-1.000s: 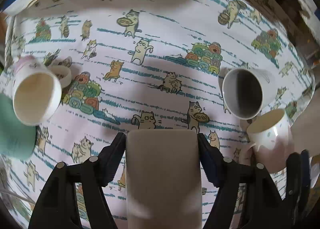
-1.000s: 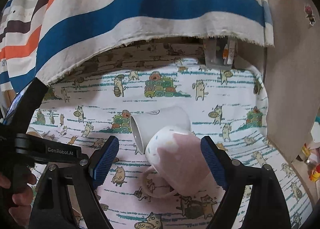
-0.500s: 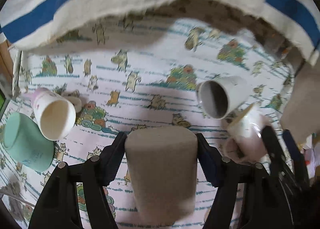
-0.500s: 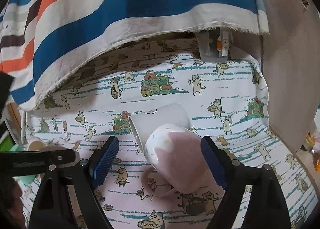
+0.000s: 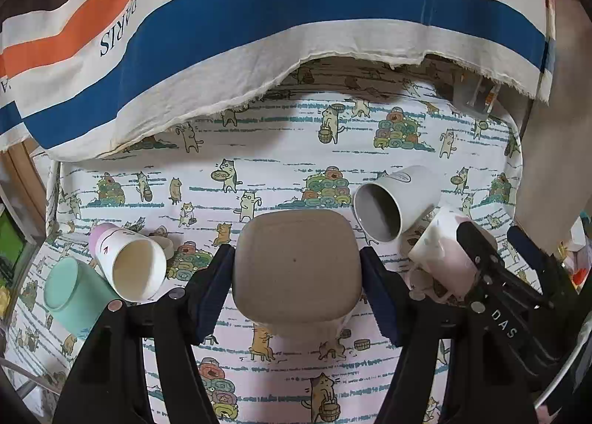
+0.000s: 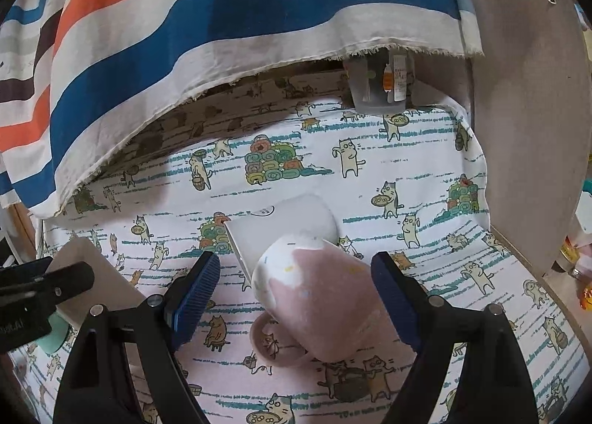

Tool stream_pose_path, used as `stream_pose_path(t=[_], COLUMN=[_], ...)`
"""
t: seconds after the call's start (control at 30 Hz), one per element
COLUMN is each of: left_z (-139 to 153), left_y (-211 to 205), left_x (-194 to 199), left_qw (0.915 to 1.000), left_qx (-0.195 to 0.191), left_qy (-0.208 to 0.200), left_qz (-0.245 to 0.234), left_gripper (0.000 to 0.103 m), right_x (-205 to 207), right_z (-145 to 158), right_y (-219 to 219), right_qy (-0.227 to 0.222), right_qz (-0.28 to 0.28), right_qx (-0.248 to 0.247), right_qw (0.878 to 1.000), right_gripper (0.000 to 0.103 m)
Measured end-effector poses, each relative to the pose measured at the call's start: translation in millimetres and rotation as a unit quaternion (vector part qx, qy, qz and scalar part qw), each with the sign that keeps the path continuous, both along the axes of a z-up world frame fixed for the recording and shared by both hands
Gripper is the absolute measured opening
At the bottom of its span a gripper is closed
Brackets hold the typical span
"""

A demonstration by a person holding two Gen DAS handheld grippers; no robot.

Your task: Flip cup upside down

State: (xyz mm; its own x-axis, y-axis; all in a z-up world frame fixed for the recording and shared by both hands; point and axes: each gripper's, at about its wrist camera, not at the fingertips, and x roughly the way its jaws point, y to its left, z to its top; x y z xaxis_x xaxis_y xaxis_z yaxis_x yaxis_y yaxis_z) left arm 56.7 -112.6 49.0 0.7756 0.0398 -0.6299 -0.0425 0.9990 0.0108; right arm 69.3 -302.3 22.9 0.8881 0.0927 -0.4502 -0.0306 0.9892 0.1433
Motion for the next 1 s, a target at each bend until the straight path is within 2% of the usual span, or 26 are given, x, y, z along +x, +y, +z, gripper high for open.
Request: stream_pose_path(t=[0.17, 0.4, 0.6, 0.73, 0.9, 1.0], left_z=[-11, -20, -25, -19, -6, 1], left_y=[-5, 6, 2, -4, 9, 22], left_x=[-1, 1, 0, -14, -23, -33], left_qw=[0.9994, 0.9997, 0.9984, 0.9939, 0.9919, 0.9893], left_qx=[0.035, 0.014, 0.033, 0.067, 0.057, 0.055], left_qy=[-0.001, -0.012, -0.022, -0.072, -0.103, -0.128], left_qz=[0.0, -0.016, -0.041, -0.049, -0.047, -0.043], left_gripper=[0.066, 0.066, 0.067, 0.079, 0.08, 0.081], right_x=[-3, -5, -7, -8, -10, -20], right_z=[1, 2, 2, 2, 5, 11], right_y=[3, 6, 10, 11, 8, 11], right_qy=[-0.012, -0.013, -0.017, -0.019, -0.026, -0.048], right_qz=[0.001, 0.009, 0.019, 0.02, 0.026, 0.022], right_qx=[-0.013, -0.011, -0.018, -0.018, -0.002, -0.012], right_qw=[1.0, 1.0, 1.0, 0.999, 0.999, 0.999], right_gripper=[0.085, 0.085, 0.085, 0.085, 0.085, 0.085])
